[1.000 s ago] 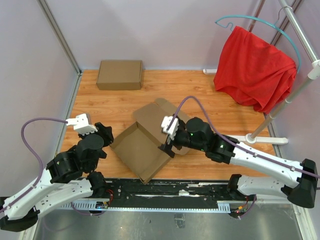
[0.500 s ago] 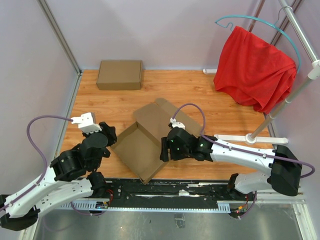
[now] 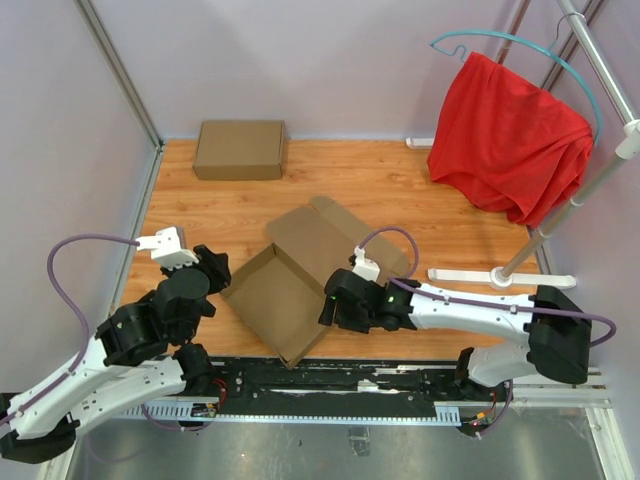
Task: Fold the paper box
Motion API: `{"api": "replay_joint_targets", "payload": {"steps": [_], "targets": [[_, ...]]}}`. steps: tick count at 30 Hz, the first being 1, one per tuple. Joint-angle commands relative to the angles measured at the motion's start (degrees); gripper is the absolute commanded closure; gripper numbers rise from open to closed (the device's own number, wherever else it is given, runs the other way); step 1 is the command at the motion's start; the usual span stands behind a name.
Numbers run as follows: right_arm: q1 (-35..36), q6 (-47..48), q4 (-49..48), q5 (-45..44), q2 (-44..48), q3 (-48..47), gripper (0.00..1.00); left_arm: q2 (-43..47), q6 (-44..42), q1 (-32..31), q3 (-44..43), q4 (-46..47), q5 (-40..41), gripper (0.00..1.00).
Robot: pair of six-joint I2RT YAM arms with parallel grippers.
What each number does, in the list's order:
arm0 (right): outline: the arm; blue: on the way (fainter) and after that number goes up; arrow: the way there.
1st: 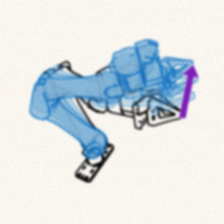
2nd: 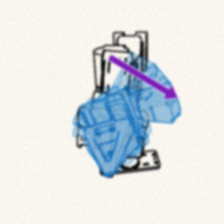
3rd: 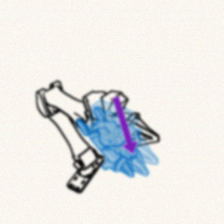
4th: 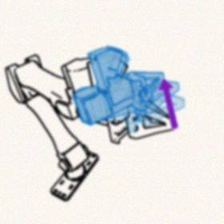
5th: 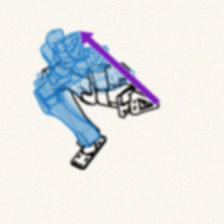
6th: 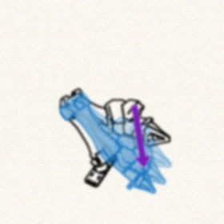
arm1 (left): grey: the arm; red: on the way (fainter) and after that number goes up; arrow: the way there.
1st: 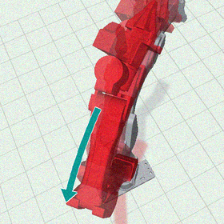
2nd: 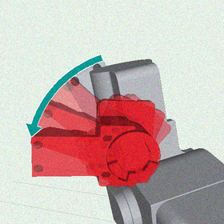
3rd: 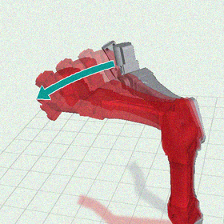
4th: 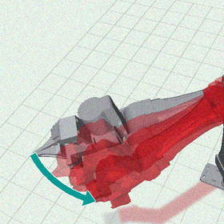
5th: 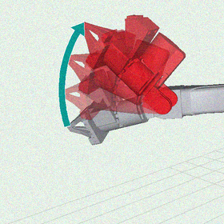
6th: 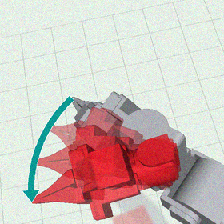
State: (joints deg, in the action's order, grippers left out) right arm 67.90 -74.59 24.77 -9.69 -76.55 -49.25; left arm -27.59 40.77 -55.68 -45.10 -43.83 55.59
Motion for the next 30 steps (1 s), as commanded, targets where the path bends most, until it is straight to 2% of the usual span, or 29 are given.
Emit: {"api": "replay_joint_targets", "payload": {"steps": [1, 4, 9, 10, 13, 17, 19, 22, 24, 27, 30], "targets": [[0.5, -3.7, -1.2, -1.9, -3.8, -0.9, 0.40, 1.2, 0.5, 0.1, 0.4, 0.8, 0.7, 0.51], [0.3, -2.5, -1.2, -1.8, -7.2, -2.4, 0.52, 1.1, 0.4, 0.1, 0.4, 0.8, 0.9, 0.51], [-3.5, 2.0, 3.0, -1.5, -12.1, -4.7, 0.90, 0.2, 0.3, 0.1, 0.2, 0.6, 0.6, 0.51], [-4.6, 3.7, 4.8, -2.9, -11.9, -5.2, 0.95, 0.0, 0.2, 0.2, 0.1, 0.5, 0.6, 0.51], [-7.9, 10.1, 12.0, -11.0, -11.3, -8.8, 0.96, 0.0, 0.0, 0.1, -0.2, 0.1, 0.7, 0.51], [-13.5, 19.4, 18.3, -18.5, -11.6, -14.3, 0.91, 0.7, 0.1, 0.1, 0.1, 0.6, 0.7, 0.51], [-16.1, 23.1, 18.2, -18.0, -12.2, -16.2, 0.82, 0.7, 0.0, 0.1, 0.2, 0.8, 0.7, 0.51], [-17.7, 29.3, 16.7, -14.2, -12.9, -17.7, 0.46, 0.3, 0.1, 0.1, 0.3, 0.5, 0.6, 0.51], [-17.7, 31.6, 15.6, -12.1, -12.8, -16.9, 0.29, 0.1, 0.2, 0.1, 0.2, 0.4, 0.4, 0.51], [-17.6, 32.7, 15.3, -10.6, -12.6, -14.5, 0.21, -0.2, 0.2, 0.1, 0.3, 0.5, 0.3, 0.52], [-17.6, 32.7, 14.9, -8.2, -12.9, -12.4, 0.21, -0.5, 0.2, 0.1, 0.6, 0.9, 0.0, 0.51]]}}
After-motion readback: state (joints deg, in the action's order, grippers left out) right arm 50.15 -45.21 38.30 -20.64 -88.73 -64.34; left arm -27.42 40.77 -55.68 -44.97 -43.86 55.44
